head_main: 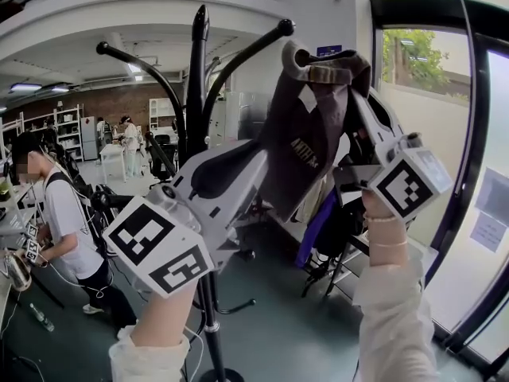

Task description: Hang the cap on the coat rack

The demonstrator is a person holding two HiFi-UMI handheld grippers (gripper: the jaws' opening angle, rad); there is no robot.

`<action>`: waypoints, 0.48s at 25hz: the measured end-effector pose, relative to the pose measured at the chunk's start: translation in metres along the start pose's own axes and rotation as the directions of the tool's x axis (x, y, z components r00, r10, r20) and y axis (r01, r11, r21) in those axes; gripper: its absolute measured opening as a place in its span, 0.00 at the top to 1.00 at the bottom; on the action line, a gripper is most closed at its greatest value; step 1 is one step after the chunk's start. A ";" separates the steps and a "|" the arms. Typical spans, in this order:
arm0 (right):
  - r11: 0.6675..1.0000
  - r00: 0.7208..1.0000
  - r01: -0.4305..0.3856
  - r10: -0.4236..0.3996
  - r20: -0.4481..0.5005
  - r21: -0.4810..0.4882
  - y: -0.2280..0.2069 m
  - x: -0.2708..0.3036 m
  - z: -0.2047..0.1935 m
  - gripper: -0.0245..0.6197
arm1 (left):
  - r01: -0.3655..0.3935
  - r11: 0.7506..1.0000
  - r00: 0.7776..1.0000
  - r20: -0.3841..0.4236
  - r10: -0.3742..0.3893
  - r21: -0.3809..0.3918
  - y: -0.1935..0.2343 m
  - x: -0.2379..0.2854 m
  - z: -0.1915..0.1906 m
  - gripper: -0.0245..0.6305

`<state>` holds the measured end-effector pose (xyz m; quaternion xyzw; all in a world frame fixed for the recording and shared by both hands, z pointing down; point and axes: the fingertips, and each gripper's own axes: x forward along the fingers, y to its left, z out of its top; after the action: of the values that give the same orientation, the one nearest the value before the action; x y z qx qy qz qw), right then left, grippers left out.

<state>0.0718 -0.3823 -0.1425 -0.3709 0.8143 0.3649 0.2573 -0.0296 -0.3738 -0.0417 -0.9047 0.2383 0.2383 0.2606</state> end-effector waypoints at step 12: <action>0.999 1.000 0.013 -0.013 0.010 0.034 -0.024 0.038 0.012 0.95 | 0.003 1.000 1.000 -0.001 -0.003 -0.001 0.016 0.026 0.017 0.90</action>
<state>0.0700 -0.3998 -0.1859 -0.3699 0.8166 0.3514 0.2699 -0.0234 -0.3839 -0.0751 -0.9055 0.2367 0.2373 0.2604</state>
